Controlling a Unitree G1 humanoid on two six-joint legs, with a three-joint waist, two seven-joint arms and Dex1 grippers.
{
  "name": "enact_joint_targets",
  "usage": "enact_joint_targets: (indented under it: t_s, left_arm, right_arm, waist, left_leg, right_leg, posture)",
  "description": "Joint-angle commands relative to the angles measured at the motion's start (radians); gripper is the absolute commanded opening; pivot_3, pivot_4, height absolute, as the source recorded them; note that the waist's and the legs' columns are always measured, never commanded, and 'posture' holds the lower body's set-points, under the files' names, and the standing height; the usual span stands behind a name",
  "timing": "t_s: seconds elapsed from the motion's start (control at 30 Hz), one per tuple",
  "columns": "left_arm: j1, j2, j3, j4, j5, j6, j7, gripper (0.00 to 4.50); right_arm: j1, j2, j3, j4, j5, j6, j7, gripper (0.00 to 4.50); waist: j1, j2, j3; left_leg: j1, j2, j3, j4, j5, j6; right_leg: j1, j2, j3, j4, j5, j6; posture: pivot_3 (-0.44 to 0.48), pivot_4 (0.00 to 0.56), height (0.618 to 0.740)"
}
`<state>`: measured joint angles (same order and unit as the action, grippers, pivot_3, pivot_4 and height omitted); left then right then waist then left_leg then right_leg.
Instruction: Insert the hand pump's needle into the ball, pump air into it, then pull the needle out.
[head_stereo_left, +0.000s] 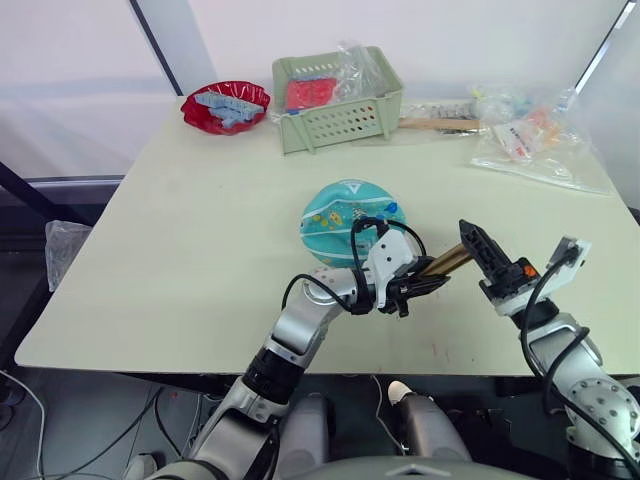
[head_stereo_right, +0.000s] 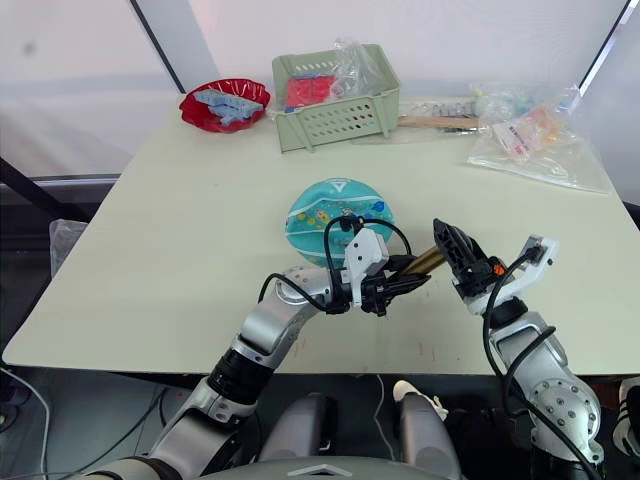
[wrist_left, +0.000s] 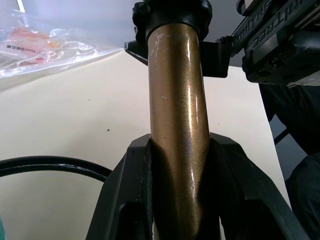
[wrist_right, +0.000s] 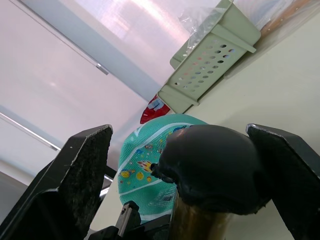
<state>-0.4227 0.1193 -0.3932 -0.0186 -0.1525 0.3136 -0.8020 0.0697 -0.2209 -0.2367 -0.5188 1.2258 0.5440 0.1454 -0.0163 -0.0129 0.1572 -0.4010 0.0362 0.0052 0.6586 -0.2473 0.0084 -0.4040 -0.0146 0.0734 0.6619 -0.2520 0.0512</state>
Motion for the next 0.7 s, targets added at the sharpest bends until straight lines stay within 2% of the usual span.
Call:
enact_joint_targets:
  t_s: [0.03,0.63,0.67,0.7]
  left_arm:
    - [-0.002,-0.004,-0.006,-0.035,-0.012,-0.021,-0.008,1.09]
    - [-0.001,0.000,-0.026,-0.021,-0.007,-0.031,-0.028,1.09]
    - [0.000,-0.001,-0.028,-0.020,-0.006,-0.031,-0.027,1.09]
    - [0.001,-0.001,-0.029,-0.019,-0.006,-0.032,-0.028,1.09]
  right_arm:
    - [-0.013,-0.008,-0.010,-0.029,0.026,-0.006,0.005,4.50]
    - [-0.019,-0.009,-0.003,-0.030,-0.005,-0.020,0.015,4.50]
    - [-0.018,-0.009,-0.004,-0.030,-0.006,-0.021,0.017,3.96]
    - [-0.018,-0.009,-0.005,-0.030,-0.008,-0.022,0.017,3.61]
  waist:
    - [0.000,0.000,0.000]
    - [0.000,0.000,0.000]
    - [0.000,0.000,0.000]
    - [0.000,0.000,0.000]
  left_leg:
    - [0.000,0.000,0.000,0.000,0.000,0.000]
    - [0.000,0.000,0.000,0.000,0.000,0.000]
    - [0.000,0.000,0.000,0.000,0.000,0.000]
    - [0.000,0.000,0.000,0.000,0.000,0.000]
  right_leg:
    - [0.000,0.000,0.000,0.000,0.000,0.000]
    - [0.000,0.000,0.000,0.000,0.000,0.000]
    - [0.000,0.000,0.000,0.000,0.000,0.000]
    - [0.000,0.000,0.000,0.000,0.000,0.000]
  posture:
    - [0.000,0.150,0.736]
    - [0.000,0.150,0.736]
    - [0.000,0.150,0.736]
    - [0.000,0.150,0.736]
